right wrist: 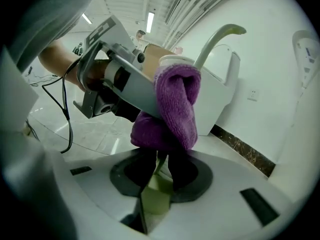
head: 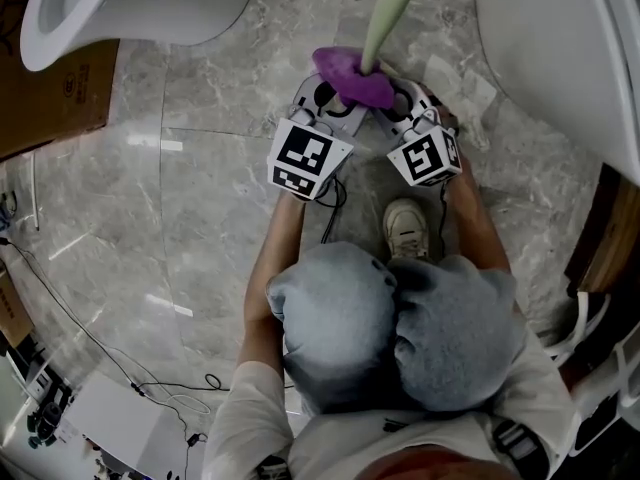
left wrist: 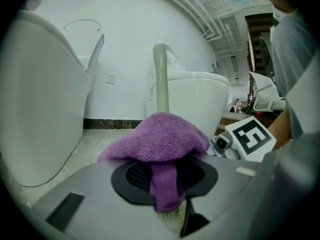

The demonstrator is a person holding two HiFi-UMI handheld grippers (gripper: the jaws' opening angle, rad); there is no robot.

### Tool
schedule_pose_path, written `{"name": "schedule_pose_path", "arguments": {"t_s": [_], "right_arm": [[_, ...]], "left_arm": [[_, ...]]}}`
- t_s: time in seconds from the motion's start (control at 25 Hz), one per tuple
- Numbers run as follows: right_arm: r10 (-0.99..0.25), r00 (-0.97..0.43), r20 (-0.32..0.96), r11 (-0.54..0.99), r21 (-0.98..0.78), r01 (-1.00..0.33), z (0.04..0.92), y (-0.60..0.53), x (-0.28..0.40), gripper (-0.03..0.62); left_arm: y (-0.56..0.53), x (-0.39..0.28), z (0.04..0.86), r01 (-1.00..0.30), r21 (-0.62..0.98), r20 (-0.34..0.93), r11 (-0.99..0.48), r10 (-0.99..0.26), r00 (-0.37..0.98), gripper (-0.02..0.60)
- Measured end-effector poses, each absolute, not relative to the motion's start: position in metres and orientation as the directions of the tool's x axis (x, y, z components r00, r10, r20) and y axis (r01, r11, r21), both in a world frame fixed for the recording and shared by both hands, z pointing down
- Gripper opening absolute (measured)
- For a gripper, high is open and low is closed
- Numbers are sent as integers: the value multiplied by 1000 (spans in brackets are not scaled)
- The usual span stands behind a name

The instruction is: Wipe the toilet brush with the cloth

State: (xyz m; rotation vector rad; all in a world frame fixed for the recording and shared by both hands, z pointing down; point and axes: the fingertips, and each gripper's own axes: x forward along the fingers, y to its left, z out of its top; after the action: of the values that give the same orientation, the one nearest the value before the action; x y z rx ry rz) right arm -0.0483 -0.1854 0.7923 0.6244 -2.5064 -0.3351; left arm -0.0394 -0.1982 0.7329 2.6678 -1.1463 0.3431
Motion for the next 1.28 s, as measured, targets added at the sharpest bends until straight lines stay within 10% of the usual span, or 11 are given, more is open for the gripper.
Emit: {"name": "schedule_pose_path", "arguments": {"t_s": [0.88,1.28], "right_arm": [[-486,-794,366,871,275,-406,778,-178,-49,152],[-544,-810,218,837,65,-544,740,-167,-31,46]], "left_arm": [[-171,-87,705,-799,111,190,-590,-777,600,86],[-163,-122,703,-884,58,154,-463,-871,466,80]]}}
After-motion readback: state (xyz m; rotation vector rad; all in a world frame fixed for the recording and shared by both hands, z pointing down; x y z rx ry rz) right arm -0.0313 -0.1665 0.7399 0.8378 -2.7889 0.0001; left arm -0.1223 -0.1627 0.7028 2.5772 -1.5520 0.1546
